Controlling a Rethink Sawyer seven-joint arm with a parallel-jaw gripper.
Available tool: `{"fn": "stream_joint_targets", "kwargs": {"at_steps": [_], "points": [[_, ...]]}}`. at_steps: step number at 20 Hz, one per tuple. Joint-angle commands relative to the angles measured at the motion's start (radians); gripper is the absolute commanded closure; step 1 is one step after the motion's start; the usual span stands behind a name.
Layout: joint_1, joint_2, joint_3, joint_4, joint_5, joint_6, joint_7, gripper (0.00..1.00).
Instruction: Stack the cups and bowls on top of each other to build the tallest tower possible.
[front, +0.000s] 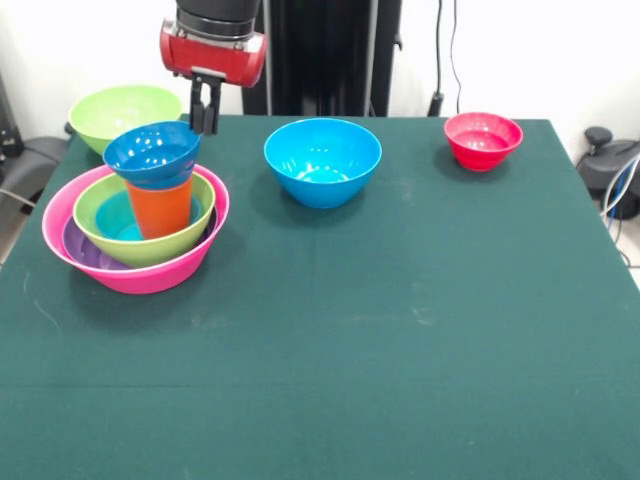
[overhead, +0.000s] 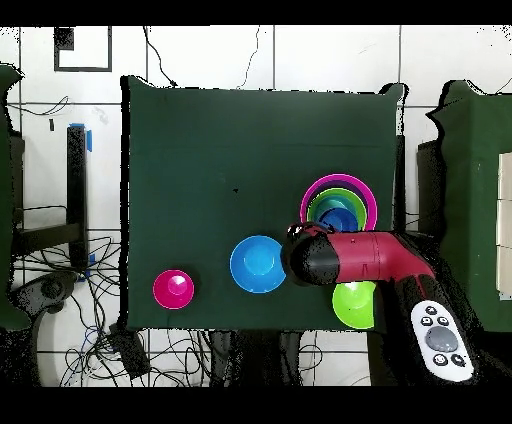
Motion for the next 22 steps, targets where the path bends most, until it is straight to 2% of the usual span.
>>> {"fn": "stream_joint_targets", "kwargs": {"at_steps": [1, 18, 22], "points": [[0.006, 0.067, 0.098, -0.010, -0.058, -0.057, -0.076, 1.00], [0.007, 0.115, 0.092, -0.030, -0.079, -0.106, -0.072, 1.00], [0.008, 0.081, 0.091, -0.012, -0.069, -0.083, -0.084, 1.00]]}}
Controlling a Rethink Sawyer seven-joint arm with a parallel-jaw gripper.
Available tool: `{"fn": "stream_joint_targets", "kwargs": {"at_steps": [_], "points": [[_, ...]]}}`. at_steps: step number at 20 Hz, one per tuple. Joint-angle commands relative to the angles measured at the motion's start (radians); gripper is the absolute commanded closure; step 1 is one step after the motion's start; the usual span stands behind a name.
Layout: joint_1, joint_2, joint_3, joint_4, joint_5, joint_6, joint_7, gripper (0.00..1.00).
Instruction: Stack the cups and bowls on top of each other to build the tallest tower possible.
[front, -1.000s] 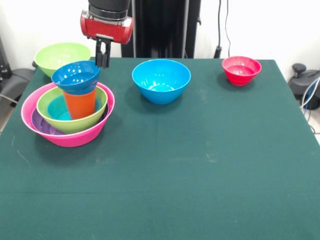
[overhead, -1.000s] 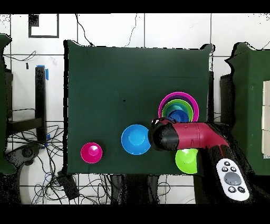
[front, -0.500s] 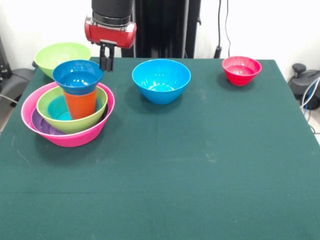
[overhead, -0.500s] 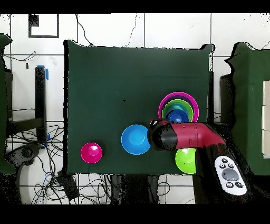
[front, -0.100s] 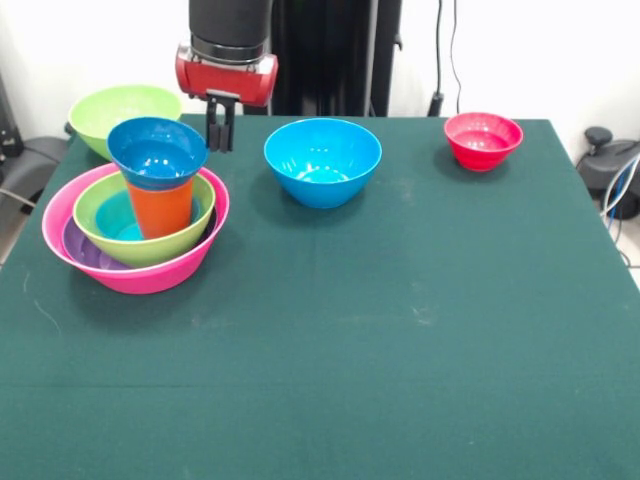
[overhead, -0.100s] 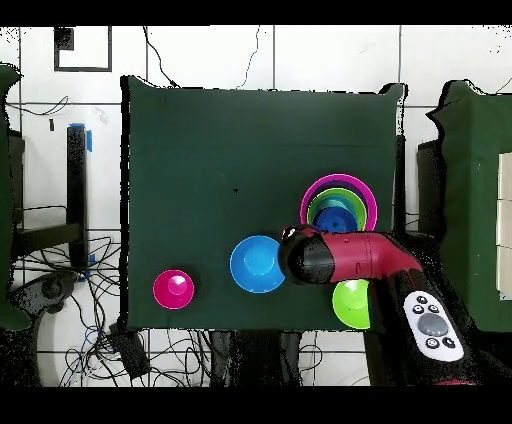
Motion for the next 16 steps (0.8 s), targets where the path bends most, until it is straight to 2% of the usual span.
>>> {"fn": "stream_joint_targets", "kwargs": {"at_steps": [1, 4, 9, 16], "points": [[0.008, -0.002, 0.090, -0.004, -0.066, -0.034, -0.088, 1.00], [0.005, -0.045, 0.090, 0.018, -0.053, -0.005, -0.103, 1.00], [-0.016, -0.168, 0.100, 0.074, -0.009, 0.083, -0.164, 1.00], [-0.052, -0.270, 0.131, 0.095, 0.038, 0.214, -0.247, 1.00]]}}
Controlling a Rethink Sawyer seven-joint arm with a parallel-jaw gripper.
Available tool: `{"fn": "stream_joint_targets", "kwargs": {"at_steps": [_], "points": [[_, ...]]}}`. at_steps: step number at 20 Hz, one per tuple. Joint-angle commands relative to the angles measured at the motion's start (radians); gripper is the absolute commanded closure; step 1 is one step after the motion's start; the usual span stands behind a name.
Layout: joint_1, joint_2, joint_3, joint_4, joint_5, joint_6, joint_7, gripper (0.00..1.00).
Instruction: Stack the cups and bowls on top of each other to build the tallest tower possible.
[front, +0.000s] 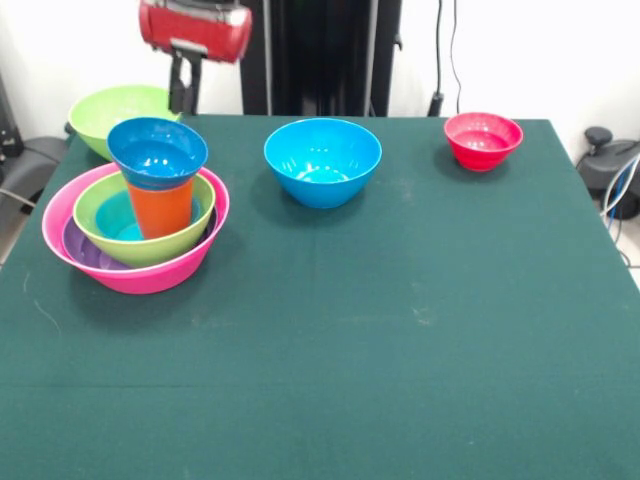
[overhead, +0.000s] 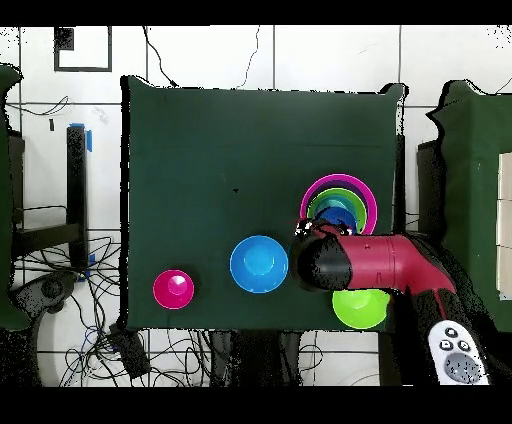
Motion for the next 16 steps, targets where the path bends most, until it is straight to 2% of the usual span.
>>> {"fn": "stream_joint_targets", "kwargs": {"at_steps": [1, 6, 16], "points": [[-0.023, -0.102, 0.115, 0.076, 0.030, 0.185, -0.253, 1.00], [-0.049, -0.098, 0.148, 0.070, 0.021, 0.207, -0.259, 1.00], [-0.080, 0.012, 0.178, 0.053, -0.051, 0.123, -0.182, 1.00]]}}
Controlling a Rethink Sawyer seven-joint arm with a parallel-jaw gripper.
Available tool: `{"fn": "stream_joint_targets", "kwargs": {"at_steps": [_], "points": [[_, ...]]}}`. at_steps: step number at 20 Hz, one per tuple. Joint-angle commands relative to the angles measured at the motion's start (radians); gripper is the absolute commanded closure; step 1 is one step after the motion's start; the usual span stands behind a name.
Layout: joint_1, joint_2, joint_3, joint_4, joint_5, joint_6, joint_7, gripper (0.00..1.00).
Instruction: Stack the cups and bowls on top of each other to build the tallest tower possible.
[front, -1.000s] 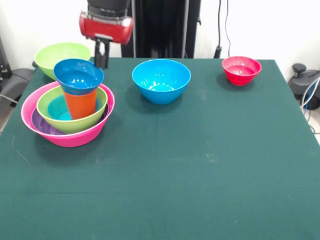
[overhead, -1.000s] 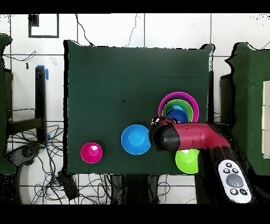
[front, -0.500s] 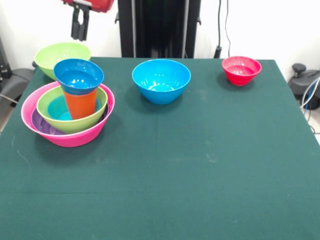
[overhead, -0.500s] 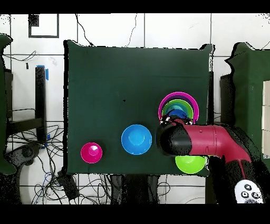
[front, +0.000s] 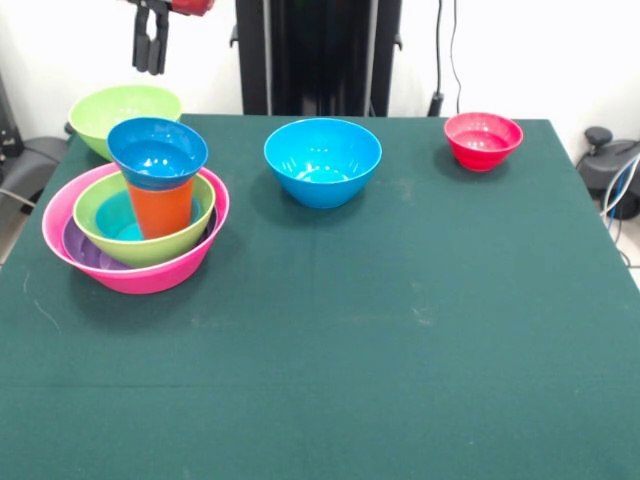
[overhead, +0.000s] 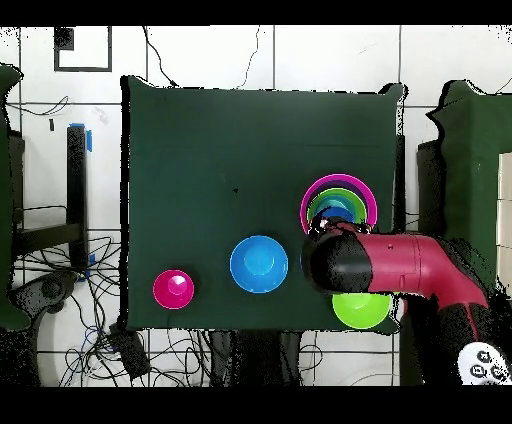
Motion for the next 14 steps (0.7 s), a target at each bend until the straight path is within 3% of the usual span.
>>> {"fn": "stream_joint_targets", "kwargs": {"at_steps": [1, 6, 14], "points": [[-0.002, 0.105, 0.087, 0.048, -0.067, 0.010, -0.177, 1.00], [-0.012, 0.144, 0.085, 0.036, -0.090, -0.018, -0.163, 1.00], [-0.035, 0.137, 0.091, 0.042, -0.087, -0.001, -0.177, 1.00]]}}
